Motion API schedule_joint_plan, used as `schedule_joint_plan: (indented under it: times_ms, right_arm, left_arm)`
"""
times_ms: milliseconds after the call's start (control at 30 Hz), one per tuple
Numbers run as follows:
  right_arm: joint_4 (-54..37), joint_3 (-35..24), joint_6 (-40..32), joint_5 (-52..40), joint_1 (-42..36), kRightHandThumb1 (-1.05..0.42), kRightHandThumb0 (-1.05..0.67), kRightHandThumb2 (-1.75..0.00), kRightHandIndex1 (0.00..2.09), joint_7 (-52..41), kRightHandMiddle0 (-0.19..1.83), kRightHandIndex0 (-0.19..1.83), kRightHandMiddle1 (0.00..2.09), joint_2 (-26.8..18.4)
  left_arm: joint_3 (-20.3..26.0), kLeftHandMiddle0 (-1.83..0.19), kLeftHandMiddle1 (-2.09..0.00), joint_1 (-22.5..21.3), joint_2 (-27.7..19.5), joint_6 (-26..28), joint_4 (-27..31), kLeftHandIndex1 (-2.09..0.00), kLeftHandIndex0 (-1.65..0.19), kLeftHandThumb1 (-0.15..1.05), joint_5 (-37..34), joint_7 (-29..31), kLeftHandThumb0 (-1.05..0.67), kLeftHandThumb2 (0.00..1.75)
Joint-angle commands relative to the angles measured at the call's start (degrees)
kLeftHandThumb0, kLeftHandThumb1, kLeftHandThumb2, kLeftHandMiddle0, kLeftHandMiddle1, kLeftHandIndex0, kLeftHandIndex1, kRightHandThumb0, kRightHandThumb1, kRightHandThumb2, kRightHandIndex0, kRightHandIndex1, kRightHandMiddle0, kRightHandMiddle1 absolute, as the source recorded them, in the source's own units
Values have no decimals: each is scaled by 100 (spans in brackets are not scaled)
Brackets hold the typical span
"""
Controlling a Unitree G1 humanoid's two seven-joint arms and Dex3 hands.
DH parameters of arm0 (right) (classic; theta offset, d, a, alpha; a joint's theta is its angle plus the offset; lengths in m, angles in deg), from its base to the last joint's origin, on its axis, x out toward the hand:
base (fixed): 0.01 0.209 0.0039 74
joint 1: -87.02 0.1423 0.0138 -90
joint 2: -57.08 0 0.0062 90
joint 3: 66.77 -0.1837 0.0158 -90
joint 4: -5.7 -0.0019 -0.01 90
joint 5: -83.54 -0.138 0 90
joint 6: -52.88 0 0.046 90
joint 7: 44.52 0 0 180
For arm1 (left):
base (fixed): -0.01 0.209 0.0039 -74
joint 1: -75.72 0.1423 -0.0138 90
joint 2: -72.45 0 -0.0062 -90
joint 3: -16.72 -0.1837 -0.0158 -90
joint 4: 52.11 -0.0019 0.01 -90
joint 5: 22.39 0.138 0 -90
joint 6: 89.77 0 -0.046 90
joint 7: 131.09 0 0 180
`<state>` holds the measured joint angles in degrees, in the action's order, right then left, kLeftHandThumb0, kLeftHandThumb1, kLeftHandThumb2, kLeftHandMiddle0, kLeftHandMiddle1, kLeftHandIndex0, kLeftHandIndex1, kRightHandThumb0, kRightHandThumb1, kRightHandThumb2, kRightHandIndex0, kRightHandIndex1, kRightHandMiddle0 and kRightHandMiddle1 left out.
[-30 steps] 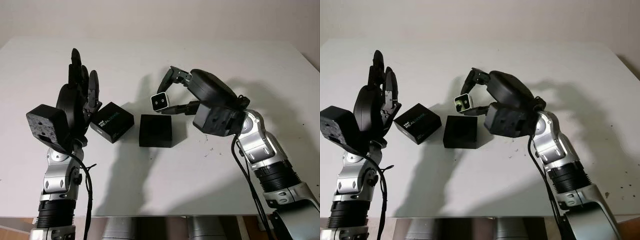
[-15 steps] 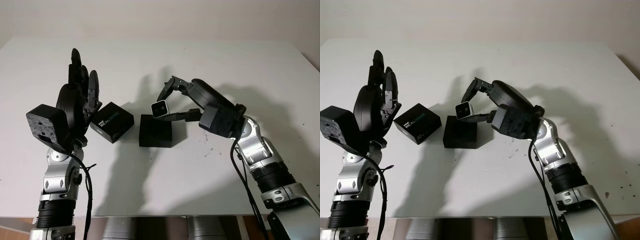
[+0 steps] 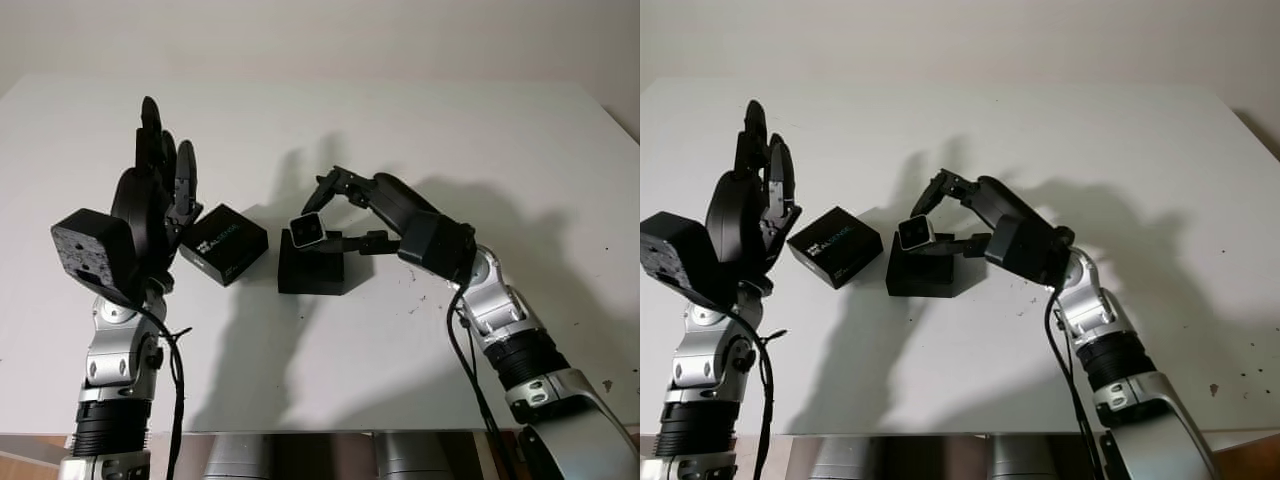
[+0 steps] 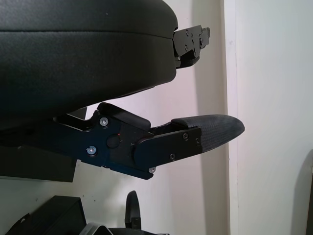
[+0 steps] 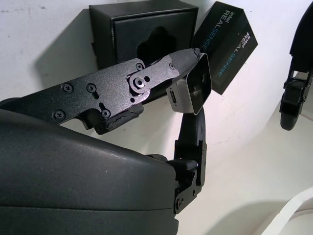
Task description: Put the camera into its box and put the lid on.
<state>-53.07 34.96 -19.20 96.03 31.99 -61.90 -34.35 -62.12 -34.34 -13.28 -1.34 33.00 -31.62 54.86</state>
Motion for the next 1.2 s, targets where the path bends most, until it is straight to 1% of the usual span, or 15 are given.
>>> schedule_joint_plan:
  times_ms: [0,267,633,1167]
  right_arm:
    - [-24,-67,24,-44,-66,-102,-48,-5,4,49,31,26,164,51]
    - [-179,-60,-66,5,-212,-103,-48,-6,5,132,30,25,166,112]
    - [-769,-96,-586,80,-456,-103,-46,-5,5,172,28,25,168,41]
    - [-995,-99,-865,97,-600,-103,-45,-5,6,165,27,26,165,54]
  left_arm:
    - [27,19,0,-20,-68,-33,67,0,19,105,19,27,-67,62]
    - [29,19,0,-16,-89,-61,63,0,19,105,28,23,-66,63]
    - [21,19,0,-26,-51,-51,56,0,19,105,25,-16,-66,62]
    - [12,19,0,-21,-55,-32,79,0,19,105,26,-29,-67,62]
